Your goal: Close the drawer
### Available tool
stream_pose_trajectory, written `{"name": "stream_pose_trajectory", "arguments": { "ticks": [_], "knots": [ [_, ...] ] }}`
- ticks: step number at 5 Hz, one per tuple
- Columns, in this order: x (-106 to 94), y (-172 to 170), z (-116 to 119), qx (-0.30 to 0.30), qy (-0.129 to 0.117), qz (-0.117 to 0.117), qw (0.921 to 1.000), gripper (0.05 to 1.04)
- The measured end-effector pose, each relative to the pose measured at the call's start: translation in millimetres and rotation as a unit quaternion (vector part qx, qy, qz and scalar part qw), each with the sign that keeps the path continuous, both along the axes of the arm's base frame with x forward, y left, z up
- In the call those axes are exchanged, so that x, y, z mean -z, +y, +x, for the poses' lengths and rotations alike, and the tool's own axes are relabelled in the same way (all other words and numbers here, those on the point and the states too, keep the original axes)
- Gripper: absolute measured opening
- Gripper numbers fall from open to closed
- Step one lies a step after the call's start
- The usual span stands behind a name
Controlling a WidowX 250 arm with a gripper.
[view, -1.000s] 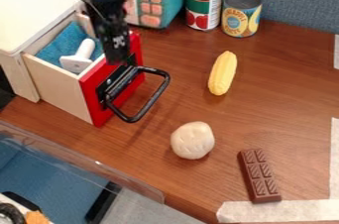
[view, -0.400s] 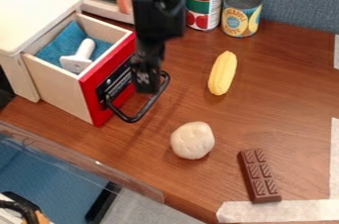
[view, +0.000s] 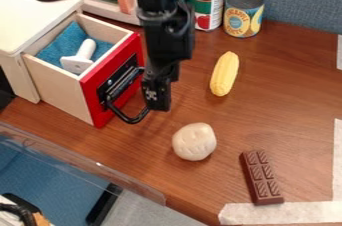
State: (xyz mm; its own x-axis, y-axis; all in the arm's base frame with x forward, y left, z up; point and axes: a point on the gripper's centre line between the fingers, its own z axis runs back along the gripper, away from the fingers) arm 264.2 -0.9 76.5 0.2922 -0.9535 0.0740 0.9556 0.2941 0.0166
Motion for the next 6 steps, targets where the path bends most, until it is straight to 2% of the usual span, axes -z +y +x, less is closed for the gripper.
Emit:
{"name": "stream_pose_trajectory", "arguments": {
  "ticks": [2,3,4,6],
  "knots": [
    [40.6,-3,1,0.007,0.046,-0.01,0.9989,0.999],
    [47.9,-6,1,0.008,0.057,-0.021,0.9981,1.0],
    [49.3,6,2,-0.008,0.061,-0.021,0.9979,0.999],
    [46.7,54,8,-0.073,0.065,0.003,0.9952,0.999]
  ]
}}
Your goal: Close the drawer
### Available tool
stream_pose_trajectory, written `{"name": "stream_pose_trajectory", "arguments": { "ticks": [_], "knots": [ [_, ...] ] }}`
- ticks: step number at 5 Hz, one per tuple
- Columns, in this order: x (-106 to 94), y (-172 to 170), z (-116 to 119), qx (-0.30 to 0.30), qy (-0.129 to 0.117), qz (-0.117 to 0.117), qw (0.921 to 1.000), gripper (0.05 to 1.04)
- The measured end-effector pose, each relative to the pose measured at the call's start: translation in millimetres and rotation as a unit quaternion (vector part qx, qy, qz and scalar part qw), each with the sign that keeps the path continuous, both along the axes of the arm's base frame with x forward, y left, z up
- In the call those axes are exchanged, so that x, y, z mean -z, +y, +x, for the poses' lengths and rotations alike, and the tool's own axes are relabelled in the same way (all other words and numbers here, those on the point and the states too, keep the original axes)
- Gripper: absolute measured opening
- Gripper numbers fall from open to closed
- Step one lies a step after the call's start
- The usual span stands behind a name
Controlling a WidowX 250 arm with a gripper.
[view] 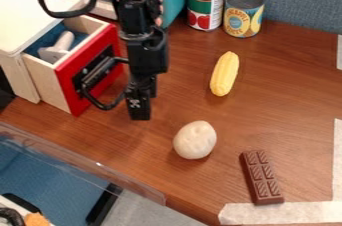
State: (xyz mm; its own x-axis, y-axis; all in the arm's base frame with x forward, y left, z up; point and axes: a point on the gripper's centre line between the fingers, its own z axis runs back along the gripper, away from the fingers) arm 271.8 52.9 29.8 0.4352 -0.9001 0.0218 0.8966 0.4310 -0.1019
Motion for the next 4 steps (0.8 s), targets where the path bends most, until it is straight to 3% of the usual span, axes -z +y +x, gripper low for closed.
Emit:
{"name": "stream_pose_trajectory", "arguments": {
  "ticks": [2,4],
  "knots": [
    [-1.6,24,3,-0.035,0.011,0.04,0.9985,0.999],
    [-2.7,56,2,-0.08,0.017,0.059,0.9949,0.999]
  ]
}}
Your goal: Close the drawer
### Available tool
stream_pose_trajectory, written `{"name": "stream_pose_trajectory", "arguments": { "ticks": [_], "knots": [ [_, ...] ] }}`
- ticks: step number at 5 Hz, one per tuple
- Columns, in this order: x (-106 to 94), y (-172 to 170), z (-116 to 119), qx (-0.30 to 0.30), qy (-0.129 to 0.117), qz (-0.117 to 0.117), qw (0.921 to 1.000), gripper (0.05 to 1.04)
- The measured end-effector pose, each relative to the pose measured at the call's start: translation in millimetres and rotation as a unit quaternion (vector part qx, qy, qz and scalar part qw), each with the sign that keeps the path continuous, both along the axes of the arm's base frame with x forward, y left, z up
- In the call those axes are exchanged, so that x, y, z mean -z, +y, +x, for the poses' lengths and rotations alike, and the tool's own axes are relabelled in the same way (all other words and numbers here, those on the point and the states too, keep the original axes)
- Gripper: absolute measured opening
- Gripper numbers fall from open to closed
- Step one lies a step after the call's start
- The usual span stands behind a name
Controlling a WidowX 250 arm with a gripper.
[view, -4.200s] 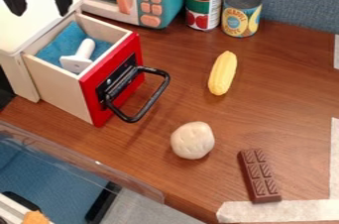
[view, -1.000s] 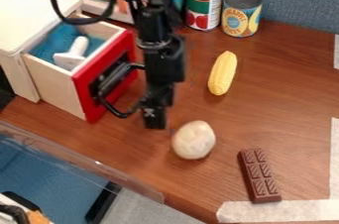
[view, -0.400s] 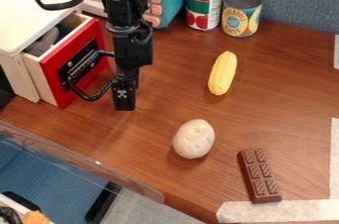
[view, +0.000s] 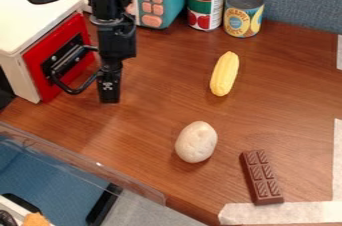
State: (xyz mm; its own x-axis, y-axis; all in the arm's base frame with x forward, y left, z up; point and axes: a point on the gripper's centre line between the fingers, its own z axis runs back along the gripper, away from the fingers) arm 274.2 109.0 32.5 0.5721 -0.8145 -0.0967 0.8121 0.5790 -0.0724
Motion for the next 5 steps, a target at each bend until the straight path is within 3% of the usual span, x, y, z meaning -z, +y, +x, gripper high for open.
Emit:
{"name": "stream_pose_trajectory", "arguments": {
  "ticks": [2,3,4,5],
  "knots": [
    [-2.1,17,5,-0.027,0.005,0.011,0.9996,0.999],
    [1.9,17,6,-0.029,0.018,0.005,0.9994,0.999],
    [7.6,-5,-4,-0.056,0.043,-0.022,0.9972,0.999],
    [-0.7,-45,-10,-0.045,0.048,-0.018,0.9977,0.999]
  ]
}}
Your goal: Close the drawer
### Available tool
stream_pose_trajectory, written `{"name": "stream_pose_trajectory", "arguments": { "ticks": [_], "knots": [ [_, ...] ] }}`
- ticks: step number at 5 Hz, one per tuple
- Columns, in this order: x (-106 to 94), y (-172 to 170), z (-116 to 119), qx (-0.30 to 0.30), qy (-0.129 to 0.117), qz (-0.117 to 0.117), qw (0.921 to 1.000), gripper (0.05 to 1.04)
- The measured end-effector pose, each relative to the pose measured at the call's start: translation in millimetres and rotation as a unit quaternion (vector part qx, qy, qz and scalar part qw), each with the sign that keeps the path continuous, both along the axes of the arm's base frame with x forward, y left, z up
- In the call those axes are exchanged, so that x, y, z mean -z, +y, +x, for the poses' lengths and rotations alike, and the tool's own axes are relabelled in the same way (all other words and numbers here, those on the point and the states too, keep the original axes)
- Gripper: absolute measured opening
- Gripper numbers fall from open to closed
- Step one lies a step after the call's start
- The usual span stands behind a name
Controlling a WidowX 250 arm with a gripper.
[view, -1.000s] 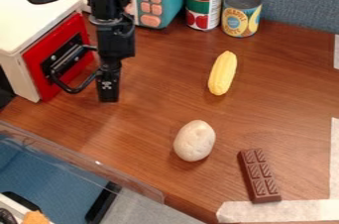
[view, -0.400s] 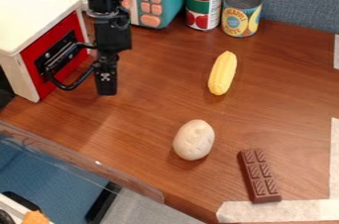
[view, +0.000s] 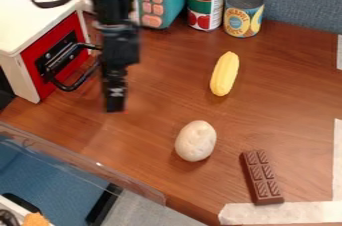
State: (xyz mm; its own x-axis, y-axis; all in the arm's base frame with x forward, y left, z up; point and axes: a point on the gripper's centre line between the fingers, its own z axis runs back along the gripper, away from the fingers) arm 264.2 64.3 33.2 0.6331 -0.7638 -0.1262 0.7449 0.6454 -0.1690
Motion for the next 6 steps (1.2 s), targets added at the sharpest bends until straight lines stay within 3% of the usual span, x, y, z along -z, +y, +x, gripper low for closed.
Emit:
{"name": "stream_pose_trajectory", "arguments": {
  "ticks": [1,2,3,4,5,6],
  "knots": [
    [-19.1,-39,-8,0.021,-0.023,-0.001,0.9995,1.0],
    [-37.6,-62,-16,-0.024,-0.038,0.001,0.999,0.999],
    [-68.5,-67,-26,-0.145,-0.084,0.018,0.9857,0.999],
    [-93.5,-52,-33,-0.268,-0.118,0.009,0.9561,0.999],
    [-115.3,-41,-45,-0.349,-0.145,-0.01,0.9259,1.0],
    [-136.2,-37,-60,-0.397,-0.151,-0.019,0.9049,1.0]
  ]
}}
